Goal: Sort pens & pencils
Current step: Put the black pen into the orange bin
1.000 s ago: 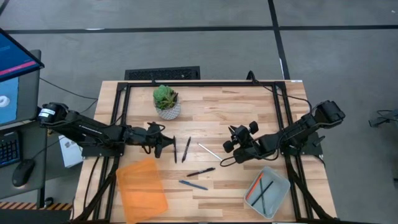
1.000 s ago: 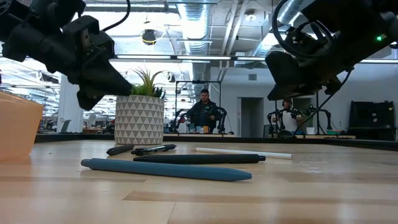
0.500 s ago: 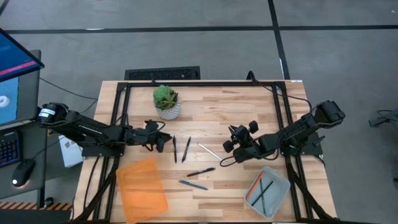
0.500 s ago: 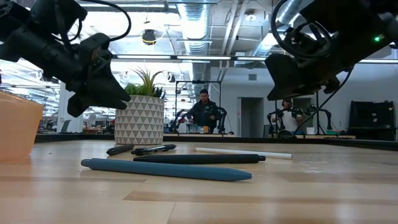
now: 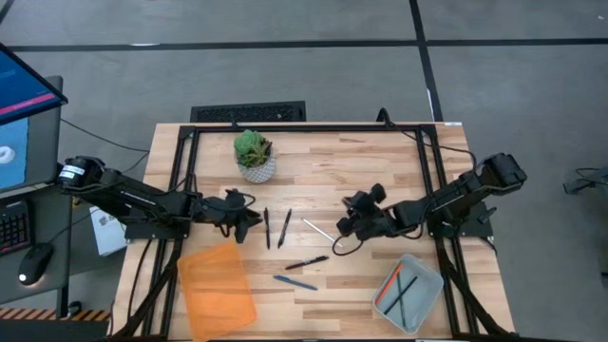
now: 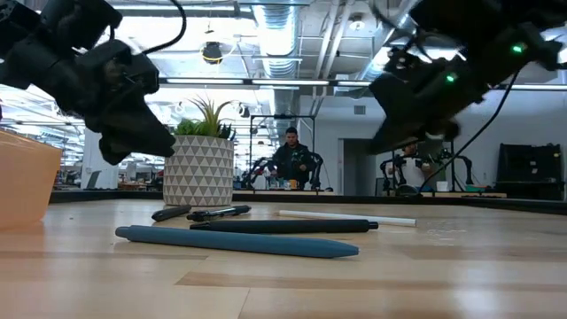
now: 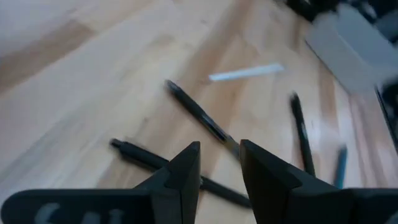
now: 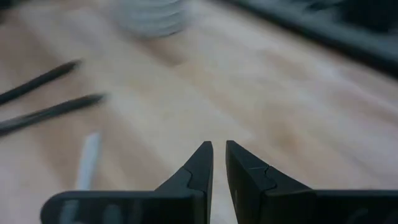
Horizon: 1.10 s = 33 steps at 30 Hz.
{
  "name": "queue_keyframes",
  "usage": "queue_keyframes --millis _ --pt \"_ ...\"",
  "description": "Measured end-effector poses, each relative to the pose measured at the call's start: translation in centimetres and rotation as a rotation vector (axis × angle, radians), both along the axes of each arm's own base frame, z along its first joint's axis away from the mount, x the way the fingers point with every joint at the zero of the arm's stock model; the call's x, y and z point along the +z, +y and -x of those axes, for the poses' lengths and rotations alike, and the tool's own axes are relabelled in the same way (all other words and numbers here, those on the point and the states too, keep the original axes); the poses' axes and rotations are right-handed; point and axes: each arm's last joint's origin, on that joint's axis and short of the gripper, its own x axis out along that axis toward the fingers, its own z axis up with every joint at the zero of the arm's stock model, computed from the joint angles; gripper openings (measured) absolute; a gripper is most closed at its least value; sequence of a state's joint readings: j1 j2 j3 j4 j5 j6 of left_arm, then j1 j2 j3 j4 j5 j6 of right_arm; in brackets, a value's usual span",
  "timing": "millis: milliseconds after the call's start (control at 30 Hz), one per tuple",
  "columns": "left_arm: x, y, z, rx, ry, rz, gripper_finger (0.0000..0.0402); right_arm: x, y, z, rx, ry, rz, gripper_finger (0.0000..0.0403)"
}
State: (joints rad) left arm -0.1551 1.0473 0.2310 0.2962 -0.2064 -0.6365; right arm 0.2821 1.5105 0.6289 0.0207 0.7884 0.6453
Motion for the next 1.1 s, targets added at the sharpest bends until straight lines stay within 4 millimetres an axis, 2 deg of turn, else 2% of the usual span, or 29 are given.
queue_keyframes --millis 100,267,367,567,667,767,867,1033,1100 --pt "0.0 -0.1 0.0 -0.093 0.010 -0.111 0.0104 0.6 -0.3 -1.1 0.137 -0.031 -0.034 0.0067" --pt "0.0 -0.2 0.0 -0.227 0.020 -0.285 0.0104 1.7 -0.3 -1.9 0.203 -0.113 0.025 0.0067" --pt "0.0 -0.3 0.0 -0.326 0.015 -0.345 0.0104 1.9 0.2 -2.1 0.321 -0.104 0.026 0.0067" --pt "1.7 -0.8 -1.0 -0.523 -0.070 -0.498 0.0104 2.0 1.0 -2.4 0.610 -0.097 -0.054 0.0067" --pt "2.5 -0.6 -1.4 -0.488 -0.047 -0.606 0.0104 2.3 1.4 -2.5 0.721 -0.130 -0.074 0.0067" --pt "2.7 0.2 -1.9 -0.425 0.041 -0.637 0.0104 2.8 1.4 -2.8 0.790 -0.179 -0.041 0.0067" --pt "2.5 0.9 -2.4 -0.374 0.094 -0.589 0.0104 3.2 0.6 -3.1 0.751 -0.220 -0.009 0.0067" --pt "1.3 1.4 -3.2 -0.186 0.171 -0.383 0.0104 3.0 -2.0 -3.2 0.366 -0.240 -0.019 0.0067" --pt "0.7 1.2 -3.4 -0.151 0.191 -0.308 0.0104 2.9 -2.6 -3.2 0.290 -0.229 -0.003 0.0067"
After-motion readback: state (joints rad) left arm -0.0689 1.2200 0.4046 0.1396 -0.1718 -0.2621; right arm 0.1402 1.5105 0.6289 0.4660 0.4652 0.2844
